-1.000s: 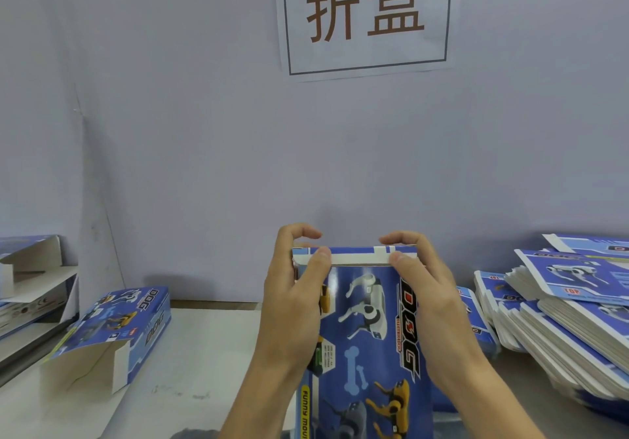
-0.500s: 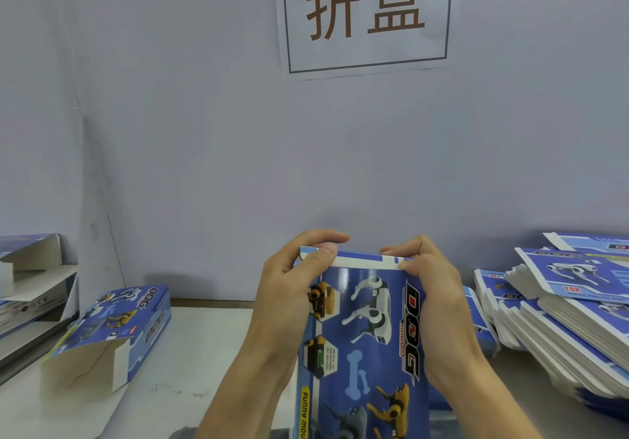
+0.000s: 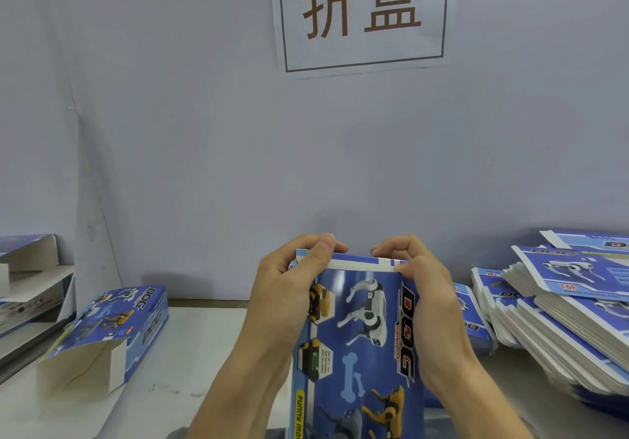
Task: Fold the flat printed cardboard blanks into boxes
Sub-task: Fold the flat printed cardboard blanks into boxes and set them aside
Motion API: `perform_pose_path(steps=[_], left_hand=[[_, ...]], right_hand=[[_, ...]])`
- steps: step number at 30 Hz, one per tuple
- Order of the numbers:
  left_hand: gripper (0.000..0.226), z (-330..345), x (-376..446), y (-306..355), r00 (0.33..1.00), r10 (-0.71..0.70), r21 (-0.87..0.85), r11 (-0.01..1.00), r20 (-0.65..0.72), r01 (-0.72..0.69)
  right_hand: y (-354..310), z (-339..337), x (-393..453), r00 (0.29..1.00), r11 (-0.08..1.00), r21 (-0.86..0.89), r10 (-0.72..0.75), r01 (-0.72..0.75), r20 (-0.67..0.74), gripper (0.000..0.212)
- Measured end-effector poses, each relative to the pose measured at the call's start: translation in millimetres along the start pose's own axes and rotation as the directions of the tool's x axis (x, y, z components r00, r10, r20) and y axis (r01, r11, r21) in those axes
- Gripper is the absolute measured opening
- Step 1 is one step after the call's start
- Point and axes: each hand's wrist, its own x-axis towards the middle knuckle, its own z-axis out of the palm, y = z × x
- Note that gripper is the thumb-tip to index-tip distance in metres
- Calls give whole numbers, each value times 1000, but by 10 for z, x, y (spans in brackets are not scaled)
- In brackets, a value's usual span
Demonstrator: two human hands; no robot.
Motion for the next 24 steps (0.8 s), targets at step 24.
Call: perform_pose_path(steps=[24], left_hand=[[24,-45,-40,-172,968,243,83,965,69,-248]], right_hand=[[6,-71,-13,995,994,76,-73,78,-70,27]])
